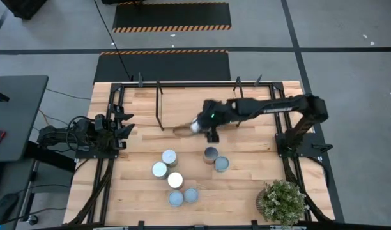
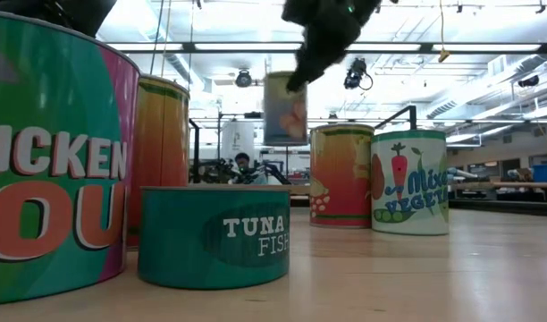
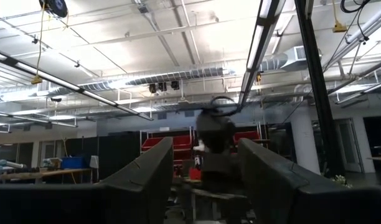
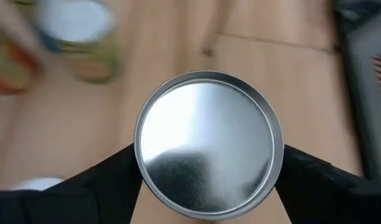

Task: Pick and place cans onto a shelf
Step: Put the canned peaches on the shelf

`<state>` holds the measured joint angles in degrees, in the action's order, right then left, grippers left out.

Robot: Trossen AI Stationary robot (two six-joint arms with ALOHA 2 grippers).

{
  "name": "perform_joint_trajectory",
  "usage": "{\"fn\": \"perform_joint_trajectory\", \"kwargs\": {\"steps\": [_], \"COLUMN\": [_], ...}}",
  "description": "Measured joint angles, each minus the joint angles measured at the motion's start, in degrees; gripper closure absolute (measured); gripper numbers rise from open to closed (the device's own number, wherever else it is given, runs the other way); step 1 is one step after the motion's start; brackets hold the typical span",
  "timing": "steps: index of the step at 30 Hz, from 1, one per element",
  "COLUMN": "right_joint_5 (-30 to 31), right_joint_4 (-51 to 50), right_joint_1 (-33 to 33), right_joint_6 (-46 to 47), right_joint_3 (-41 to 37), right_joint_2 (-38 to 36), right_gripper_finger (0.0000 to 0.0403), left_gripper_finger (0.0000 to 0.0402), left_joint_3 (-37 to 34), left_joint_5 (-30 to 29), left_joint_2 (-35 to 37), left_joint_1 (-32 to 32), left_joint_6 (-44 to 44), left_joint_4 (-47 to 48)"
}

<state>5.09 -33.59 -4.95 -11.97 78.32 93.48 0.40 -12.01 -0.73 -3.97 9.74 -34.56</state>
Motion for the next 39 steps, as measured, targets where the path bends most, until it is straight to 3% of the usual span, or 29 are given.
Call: {"fn": "perform_joint_trajectory", "kwargs": {"steps": [8, 17, 23, 39], "right_joint_5": [2.5, -1.5, -2.9, 3.2], "right_joint_4": [10.2, 8.9, 5.3, -0.7], "right_joint_1": [-14.2, -25.8, -27.1, -24.8], "right_joint_6": [1.7, 2.7, 4.1, 4.7], "right_joint_3": [-13.8, -14.6, -14.6, -13.0], "right_joint_2": [-7.1, -7.3, -6.3, -6.5], "right_gripper_finger": [0.0080, 0.0079, 0.0073, 0.0021], "left_gripper_finger": [0.0216, 0.0216, 0.0216, 0.0216], "left_joint_3": [0.0, 0.0, 0.0, 0.0], "left_joint_5": [0.0, 0.0, 0.0, 0.0], "left_joint_2": [0.0, 0.0, 0.0, 0.0], "left_joint_1": [0.0, 0.0, 0.0, 0.0], "left_joint_6": [0.0, 0.2, 0.6, 0.6], "left_joint_4": [0.0, -0.2, -0.2, -0.2]}}
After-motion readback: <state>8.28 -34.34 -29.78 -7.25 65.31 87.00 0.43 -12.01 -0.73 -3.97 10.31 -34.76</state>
